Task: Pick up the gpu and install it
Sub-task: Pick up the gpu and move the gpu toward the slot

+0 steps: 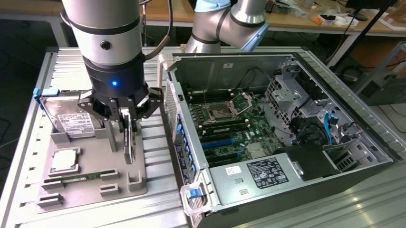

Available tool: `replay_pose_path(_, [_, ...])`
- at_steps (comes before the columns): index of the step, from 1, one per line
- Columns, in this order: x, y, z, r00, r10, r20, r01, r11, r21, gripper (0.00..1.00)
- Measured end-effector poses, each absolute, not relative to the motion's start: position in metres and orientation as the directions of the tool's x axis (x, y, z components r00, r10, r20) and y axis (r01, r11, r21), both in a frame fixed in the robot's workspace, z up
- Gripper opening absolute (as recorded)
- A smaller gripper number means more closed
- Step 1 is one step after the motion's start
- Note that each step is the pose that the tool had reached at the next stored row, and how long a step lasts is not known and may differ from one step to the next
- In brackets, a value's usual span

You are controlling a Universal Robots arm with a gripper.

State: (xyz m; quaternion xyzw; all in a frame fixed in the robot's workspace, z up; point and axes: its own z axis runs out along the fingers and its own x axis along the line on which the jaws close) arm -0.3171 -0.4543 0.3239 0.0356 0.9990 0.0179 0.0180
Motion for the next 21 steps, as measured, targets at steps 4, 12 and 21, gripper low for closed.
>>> replay_pose_path(4, [-0.317, -0.454, 0.327, -0.997, 0.072, -0.035, 0.071, 0.997, 0.037, 0.27])
replay_pose_path(12, [-0.317, -0.454, 0.336, -0.997, 0.072, -0.035, 0.071, 0.997, 0.037, 0.27])
replay_pose_path(21, [-0.317, -0.454, 0.345, -0.997, 0.072, -0.035, 0.071, 0.997, 0.037, 0.27])
